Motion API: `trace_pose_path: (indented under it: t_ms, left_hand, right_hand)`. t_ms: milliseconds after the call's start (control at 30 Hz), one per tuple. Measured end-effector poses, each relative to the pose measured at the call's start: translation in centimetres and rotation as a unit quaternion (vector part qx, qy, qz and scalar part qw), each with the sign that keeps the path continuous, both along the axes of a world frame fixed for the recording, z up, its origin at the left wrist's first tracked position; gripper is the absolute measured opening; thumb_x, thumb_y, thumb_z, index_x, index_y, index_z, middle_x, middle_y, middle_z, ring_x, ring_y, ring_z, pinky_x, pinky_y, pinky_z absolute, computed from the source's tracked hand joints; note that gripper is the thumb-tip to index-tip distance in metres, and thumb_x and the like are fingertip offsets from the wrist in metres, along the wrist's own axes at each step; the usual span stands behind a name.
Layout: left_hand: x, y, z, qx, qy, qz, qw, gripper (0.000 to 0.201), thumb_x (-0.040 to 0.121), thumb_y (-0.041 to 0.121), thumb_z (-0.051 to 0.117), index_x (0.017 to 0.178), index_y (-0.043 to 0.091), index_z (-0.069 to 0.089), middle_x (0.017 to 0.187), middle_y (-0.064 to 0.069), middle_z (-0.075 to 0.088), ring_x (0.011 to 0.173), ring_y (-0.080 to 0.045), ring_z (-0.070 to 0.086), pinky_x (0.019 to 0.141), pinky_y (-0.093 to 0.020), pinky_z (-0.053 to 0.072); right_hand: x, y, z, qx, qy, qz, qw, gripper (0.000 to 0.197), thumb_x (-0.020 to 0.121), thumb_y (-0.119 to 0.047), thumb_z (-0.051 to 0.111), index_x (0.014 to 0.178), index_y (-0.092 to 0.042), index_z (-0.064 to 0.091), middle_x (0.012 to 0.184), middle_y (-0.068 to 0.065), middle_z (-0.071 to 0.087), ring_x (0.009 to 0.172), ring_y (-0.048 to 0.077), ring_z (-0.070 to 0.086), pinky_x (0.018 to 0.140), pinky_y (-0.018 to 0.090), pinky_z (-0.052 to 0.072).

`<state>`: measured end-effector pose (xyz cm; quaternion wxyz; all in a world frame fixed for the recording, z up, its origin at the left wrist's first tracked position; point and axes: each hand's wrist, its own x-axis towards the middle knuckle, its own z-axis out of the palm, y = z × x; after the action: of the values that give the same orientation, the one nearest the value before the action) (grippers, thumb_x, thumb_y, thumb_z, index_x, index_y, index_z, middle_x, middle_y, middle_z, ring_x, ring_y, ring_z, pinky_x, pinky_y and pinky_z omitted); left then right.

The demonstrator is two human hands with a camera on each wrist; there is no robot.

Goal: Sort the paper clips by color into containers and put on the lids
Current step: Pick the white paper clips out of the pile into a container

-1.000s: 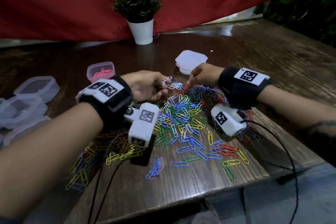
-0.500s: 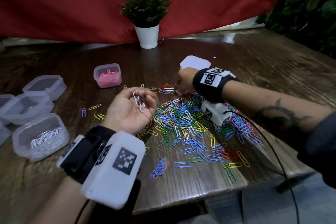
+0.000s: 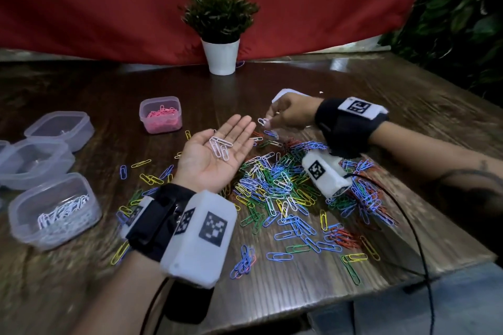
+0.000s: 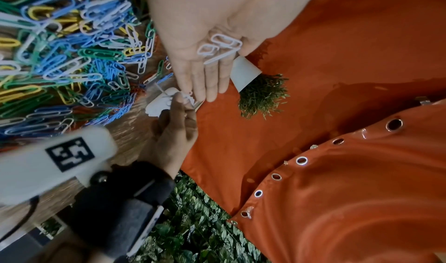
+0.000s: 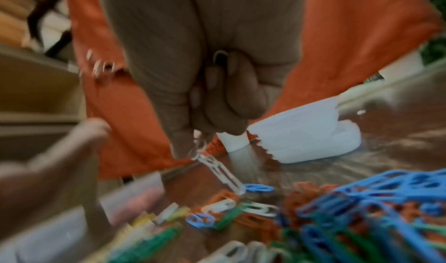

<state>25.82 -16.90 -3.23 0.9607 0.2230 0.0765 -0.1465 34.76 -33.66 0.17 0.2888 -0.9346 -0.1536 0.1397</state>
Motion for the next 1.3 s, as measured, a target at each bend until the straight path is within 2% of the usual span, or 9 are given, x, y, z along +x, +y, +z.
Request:
trace_pose_path:
  t_ms: [133, 400, 533, 600, 700, 867, 1033, 1167, 1300]
  left_hand:
    - [-0.4, 0.3, -0.2, 0.004, 0.005, 0.018, 1.0, 0.046, 0.096, 0.02, 0.02, 0.099, -0.003, 0.06, 0.091, -0.019, 0.07, 0.092, -0.027, 0.064, 0.078, -0.037, 0.053]
    - [-1.3, 0.3, -0.5, 0.0, 0.016, 0.009, 1.0, 0.046, 0.097, 0.021, 0.021, 0.107, -0.006, 0.057, 0.105, -0.02, 0.065, 0.11, -0.027, 0.055, 0.087, -0.039, 0.042]
    - [-1.5, -0.3, -0.5, 0.008, 0.022, 0.008, 1.0, 0.045, 0.097, 0.024, 0.023, 0.1, -0.003, 0.058, 0.097, -0.014, 0.063, 0.095, -0.027, 0.057, 0.087, -0.042, 0.046]
    - [-1.7, -0.5, -0.4, -0.015, 0.028, 0.018, 0.999, 0.041, 0.097, 0.026, 0.027, 0.089, 0.0, 0.058, 0.089, -0.012, 0.059, 0.087, -0.025, 0.057, 0.081, -0.04, 0.052]
    - [-1.7, -0.6, -0.4, -0.023, 0.033, 0.037, 0.999, 0.046, 0.099, 0.028, 0.03, 0.079, 0.0, 0.06, 0.079, -0.014, 0.064, 0.082, -0.024, 0.06, 0.083, -0.038, 0.05]
    - [-1.5, 0.3, -0.4, -0.052, 0.047, 0.054, 0.996, 0.044, 0.1, 0.024, 0.024, 0.091, 0.0, 0.059, 0.079, -0.014, 0.07, 0.081, -0.023, 0.068, 0.061, -0.032, 0.057]
    - [-1.2, 1.3, -0.4, -0.096, 0.061, 0.096, 0.989, 0.044, 0.101, 0.02, 0.023, 0.094, -0.004, 0.059, 0.084, -0.018, 0.07, 0.082, -0.029, 0.066, 0.067, -0.039, 0.054]
    - [-1.2, 1.7, -0.4, -0.102, 0.059, 0.096, 0.988, 0.043, 0.1, 0.019, 0.023, 0.093, -0.004, 0.059, 0.085, -0.018, 0.07, 0.078, -0.03, 0.068, 0.069, -0.038, 0.054]
    - [-1.3, 1.7, -0.5, -0.106, 0.057, 0.094, 0.988, 0.045, 0.101, 0.021, 0.022, 0.097, -0.004, 0.059, 0.088, -0.019, 0.07, 0.079, -0.03, 0.068, 0.07, -0.038, 0.054]
  right_hand:
    - [-1.8, 0.2, 1.9, 0.152, 0.096, 0.032, 0.983, 0.013, 0.087, -0.009, 0.06, 0.074, -0.011, 0.057, 0.035, -0.006, 0.047, 0.028, 0.002, 0.035, 0.031, 0.013, 0.025]
    - [-4.1, 0.5, 2.4, 0.185, 0.15, 0.02, 0.971, 0.013, 0.09, -0.01, 0.056, 0.076, -0.011, 0.055, 0.034, -0.008, 0.036, 0.025, 0.002, 0.024, 0.028, 0.01, 0.017]
    - [-4.7, 2.3, 2.4, 0.204, 0.148, 0.036, 0.967, 0.013, 0.089, -0.004, 0.055, 0.077, -0.007, 0.057, 0.038, -0.007, 0.049, 0.026, 0.0, 0.032, 0.029, 0.009, 0.018]
    - [-5.2, 4.2, 2.3, 0.18, 0.142, 0.073, 0.971, 0.006, 0.087, -0.002, 0.058, 0.081, -0.002, 0.06, 0.054, 0.006, 0.06, 0.034, 0.002, 0.047, 0.032, 0.009, 0.03]
    - [-5.7, 5.5, 2.4, 0.101, 0.09, 0.123, 0.983, 0.009, 0.082, -0.008, 0.066, 0.09, -0.002, 0.065, 0.075, 0.017, 0.063, 0.057, 0.014, 0.057, 0.057, 0.021, 0.048]
    - [-4.4, 2.6, 3.8, 0.105, -0.011, 0.017, 0.994, 0.01, 0.083, -0.006, 0.064, 0.074, -0.011, 0.064, 0.037, -0.008, 0.05, 0.033, 0.001, 0.038, 0.036, 0.012, 0.03]
    - [-5.0, 2.3, -0.1, -0.182, 0.05, 0.058, 0.98, 0.028, 0.073, -0.039, 0.074, 0.064, -0.016, 0.06, 0.06, -0.003, 0.054, 0.06, 0.013, 0.049, 0.052, 0.021, 0.038]
    - [-5.2, 3.6, -2.1, -0.212, 0.05, 0.064, 0.974, 0.028, 0.074, -0.031, 0.076, 0.07, -0.01, 0.059, 0.063, -0.001, 0.05, 0.06, 0.015, 0.046, 0.046, 0.02, 0.031]
    - [-4.8, 2.1, -1.2, -0.08, 0.139, 0.029, 0.987, 0.02, 0.08, -0.022, 0.071, 0.066, -0.017, 0.057, 0.058, -0.004, 0.045, 0.048, 0.008, 0.036, 0.044, 0.018, 0.027]
